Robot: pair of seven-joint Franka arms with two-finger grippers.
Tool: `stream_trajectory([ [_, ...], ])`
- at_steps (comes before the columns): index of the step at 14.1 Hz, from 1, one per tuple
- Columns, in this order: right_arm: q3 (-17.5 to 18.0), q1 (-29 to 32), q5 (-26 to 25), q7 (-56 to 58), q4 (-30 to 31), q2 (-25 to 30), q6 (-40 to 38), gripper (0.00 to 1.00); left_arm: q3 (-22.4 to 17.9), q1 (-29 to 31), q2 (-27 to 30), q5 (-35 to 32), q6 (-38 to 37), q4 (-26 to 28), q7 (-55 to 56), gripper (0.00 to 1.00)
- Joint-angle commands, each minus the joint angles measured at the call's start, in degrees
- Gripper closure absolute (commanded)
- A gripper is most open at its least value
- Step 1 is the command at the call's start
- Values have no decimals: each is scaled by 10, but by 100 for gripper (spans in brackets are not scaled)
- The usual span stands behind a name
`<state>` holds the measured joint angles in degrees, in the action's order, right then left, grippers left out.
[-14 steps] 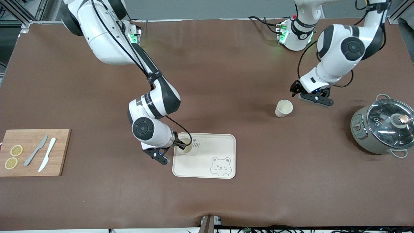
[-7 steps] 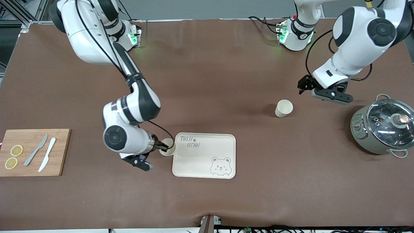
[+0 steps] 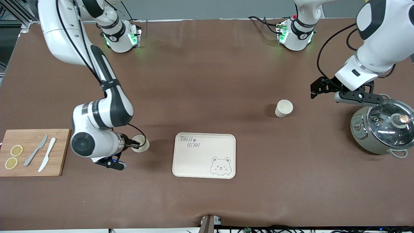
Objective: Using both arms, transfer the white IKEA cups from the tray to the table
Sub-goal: 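Carry the second cup toward the cutting board while the left gripper withdraws, then lower the second cup onto the table and open the right gripper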
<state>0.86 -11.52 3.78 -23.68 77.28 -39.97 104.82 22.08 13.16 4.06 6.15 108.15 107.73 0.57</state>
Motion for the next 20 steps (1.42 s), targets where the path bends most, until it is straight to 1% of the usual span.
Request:
stream_trajectory([
  [1,9,43,-9,83,87,60,27,100,2,6,-9,4,-33,-39,22,0],
  [2,9,53,-9,103,108,70,41,100,2,6,-9,4,-33,-42,24,0],
  [5,9,90,-11,194,199,110,114,100,1,8,-9,3,-36,-45,24,0],
  [7,9,111,-13,237,221,115,128,100,2,9,-10,-15,-38,-54,24,0],
  [9,9,141,-31,285,235,118,146,100,1,5,-11,-18,-38,-54,26,0],
  [10,9,157,-35,307,241,118,152,100,-11,-6,-11,-18,-43,-54,29,0],
  [11,9,169,-35,331,246,118,159,100,-37,-36,-11,-18,-46,-54,34,0],
  [12,9,180,-36,353,255,118,173,100,-71,-69,-11,-18,-46,-55,38,0],
  [13,9,196,-36,378,274,118,200,100,-98,-95,-11,-18,-47,-57,39,0],
  [15,9,214,-36,408,297,116,235,100,-122,-122,-11,-18,-51,-67,39,0],
  [18,7,218,-40,408,298,114,234,100,-171,-170,-12,-18,-63,-77,39,0],
  [20,7,217,-45,403,297,114,232,100,-191,-192,-12,-18,-67,-79,39,0],
])
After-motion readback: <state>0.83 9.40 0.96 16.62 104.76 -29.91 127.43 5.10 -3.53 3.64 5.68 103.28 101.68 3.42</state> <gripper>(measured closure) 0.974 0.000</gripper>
